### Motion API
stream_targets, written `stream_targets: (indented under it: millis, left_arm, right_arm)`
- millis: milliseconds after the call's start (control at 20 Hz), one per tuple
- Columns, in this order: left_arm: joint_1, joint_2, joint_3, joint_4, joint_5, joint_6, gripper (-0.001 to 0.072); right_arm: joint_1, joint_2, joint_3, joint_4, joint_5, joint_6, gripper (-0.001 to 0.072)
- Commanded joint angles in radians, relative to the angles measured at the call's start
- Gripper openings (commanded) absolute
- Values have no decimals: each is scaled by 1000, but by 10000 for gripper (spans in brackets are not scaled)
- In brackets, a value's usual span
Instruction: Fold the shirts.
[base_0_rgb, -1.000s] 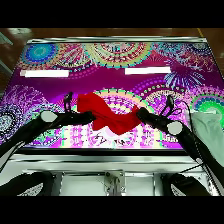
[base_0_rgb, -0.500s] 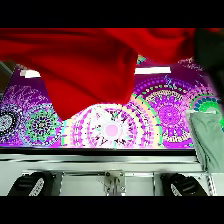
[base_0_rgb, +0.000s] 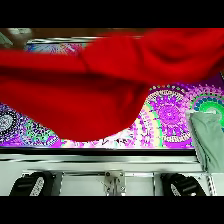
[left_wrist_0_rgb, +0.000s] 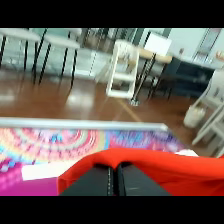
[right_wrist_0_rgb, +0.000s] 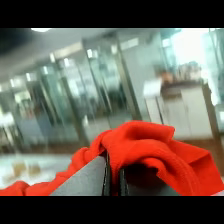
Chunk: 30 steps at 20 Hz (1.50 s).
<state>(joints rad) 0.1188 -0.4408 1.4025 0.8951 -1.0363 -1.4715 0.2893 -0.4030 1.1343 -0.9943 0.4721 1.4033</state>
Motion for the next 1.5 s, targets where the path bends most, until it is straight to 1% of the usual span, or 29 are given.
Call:
stream_targets:
  millis: [0,50,150,200,250,300,350,450,500,550,650,800,850,900,950,1050,1100,1150,1200,1250,1300,1350,1400,1450]
  left_arm:
    - [5,1,-49,126,-207,-26,36]
    - [5,0,-91,158,-244,-46,36]
    - [5,0,-219,152,-262,-53,36]
    - [5,-3,-291,140,-262,-53,36]
    - [5,-10,-364,127,-256,-53,36]
    - [5,-19,-429,106,-233,-52,36]
    - [5,-28,-478,85,-191,-52,36]
    - [5,-56,-555,61,-54,-52,37]
    - [5,-80,-587,61,24,-52,38]
    - [5,-112,-608,61,83,-52,38]
    - [5,-209,-629,61,158,-51,38]
    - [-18,-412,-633,54,255,-51,38]
    - [-30,-480,-633,45,291,-51,38]
    - [-45,-550,-633,39,327,-51,38]
    - [-59,-613,-633,39,353,-51,38]
    - [-77,-724,-632,29,372,-52,38]
    - [-77,-768,-632,5,370,-51,39]
    - [-75,-792,-632,-9,367,-48,99]
    - [-69,-799,-629,-9,352,-39,354]
    - [-53,-795,-620,-8,313,-28,640]
    - [-20,-790,-599,-5,231,-3,712]
    - [20,-785,-578,-5,128,67,712]
    - [55,-777,-565,-4,23,166,711]
    - [88,-769,-568,7,-94,238,711]
  right_arm:
    - [0,17,6,-443,533,352,62]
    - [0,9,6,-565,699,407,61]
    - [0,-29,5,-745,979,406,60]
    - [0,-50,-2,-779,1043,394,60]
    - [0,-77,-6,-766,1053,380,60]
    - [0,-107,-6,-715,1023,382,60]
    - [0,-149,-6,-645,955,392,60]
    - [1,-261,-6,-515,791,402,61]
    - [0,-331,-6,-476,721,402,61]
    - [1,-417,-6,-465,656,402,61]
    - [0,-597,-6,-465,535,403,62]
    - [0,-854,-6,-438,276,403,63]
    - [0,-919,-6,-414,199,410,63]
    - [0,-977,-6,-377,133,442,63]
    - [0,-1020,-6,-327,90,474,64]
    - [0,-1075,-6,-207,66,480,64]
    - [0,-1085,-6,-187,71,472,105]
    - [0,-1083,-6,-185,82,451,278]
    - [0,-1073,-5,-186,110,417,537]
    - [-2,-1055,3,-196,159,361,606]
    - [-13,-1028,15,-202,234,300,606]
    - [-30,-998,20,-208,309,257,606]
    - [-56,-967,20,-215,406,231,605]
    - [-85,-948,19,-210,516,207,602]
